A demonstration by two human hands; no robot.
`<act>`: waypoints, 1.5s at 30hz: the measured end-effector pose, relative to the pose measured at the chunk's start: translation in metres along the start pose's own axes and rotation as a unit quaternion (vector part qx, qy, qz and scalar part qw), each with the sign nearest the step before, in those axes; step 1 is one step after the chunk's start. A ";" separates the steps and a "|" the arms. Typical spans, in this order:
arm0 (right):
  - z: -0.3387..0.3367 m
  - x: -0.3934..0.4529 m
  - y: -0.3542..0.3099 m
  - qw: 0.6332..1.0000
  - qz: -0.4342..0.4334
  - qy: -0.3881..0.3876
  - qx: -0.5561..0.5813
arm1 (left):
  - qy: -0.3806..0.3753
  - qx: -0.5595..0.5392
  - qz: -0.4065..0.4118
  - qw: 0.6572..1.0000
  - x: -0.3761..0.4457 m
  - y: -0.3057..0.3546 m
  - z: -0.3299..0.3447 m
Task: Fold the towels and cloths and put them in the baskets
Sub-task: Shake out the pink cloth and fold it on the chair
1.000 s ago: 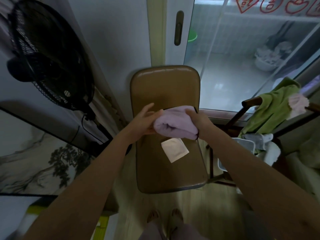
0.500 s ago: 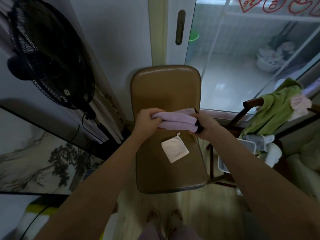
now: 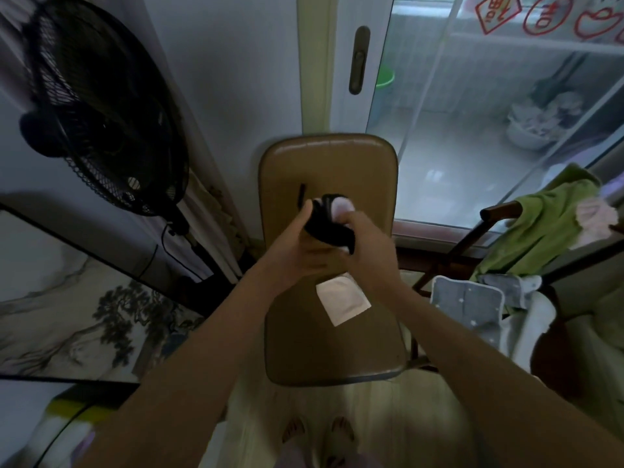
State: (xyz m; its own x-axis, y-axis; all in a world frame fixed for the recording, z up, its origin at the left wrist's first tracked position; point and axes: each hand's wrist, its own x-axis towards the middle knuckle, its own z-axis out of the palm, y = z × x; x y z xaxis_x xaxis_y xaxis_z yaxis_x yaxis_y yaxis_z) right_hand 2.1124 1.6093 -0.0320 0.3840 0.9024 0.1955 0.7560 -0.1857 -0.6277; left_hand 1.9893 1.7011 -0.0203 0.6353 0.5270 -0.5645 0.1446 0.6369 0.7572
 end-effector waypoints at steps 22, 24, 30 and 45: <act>-0.026 0.026 0.036 0.947 -0.087 -0.240 0.193 | -0.038 0.149 0.121 0.981 -0.021 -0.008 -0.052; -0.026 0.028 0.035 0.953 -0.087 -0.247 0.154 | -0.032 0.144 0.121 0.982 -0.021 -0.007 -0.054; -0.025 0.031 0.032 0.966 -0.053 -0.197 0.160 | 0.055 0.086 0.140 0.985 -0.016 -0.010 -0.047; 0.070 0.011 0.119 0.913 0.286 -0.068 0.282 | 0.248 0.109 0.092 0.958 0.094 -0.113 -0.033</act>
State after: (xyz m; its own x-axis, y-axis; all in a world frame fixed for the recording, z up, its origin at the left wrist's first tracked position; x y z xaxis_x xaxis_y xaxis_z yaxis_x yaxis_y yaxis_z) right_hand 2.1696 1.6243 -0.1577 0.5320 0.7676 -0.3575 0.0448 -0.4471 -0.8934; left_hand 2.0072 1.6969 -0.1699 0.2338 0.8561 -0.4610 0.2542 0.4038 0.8788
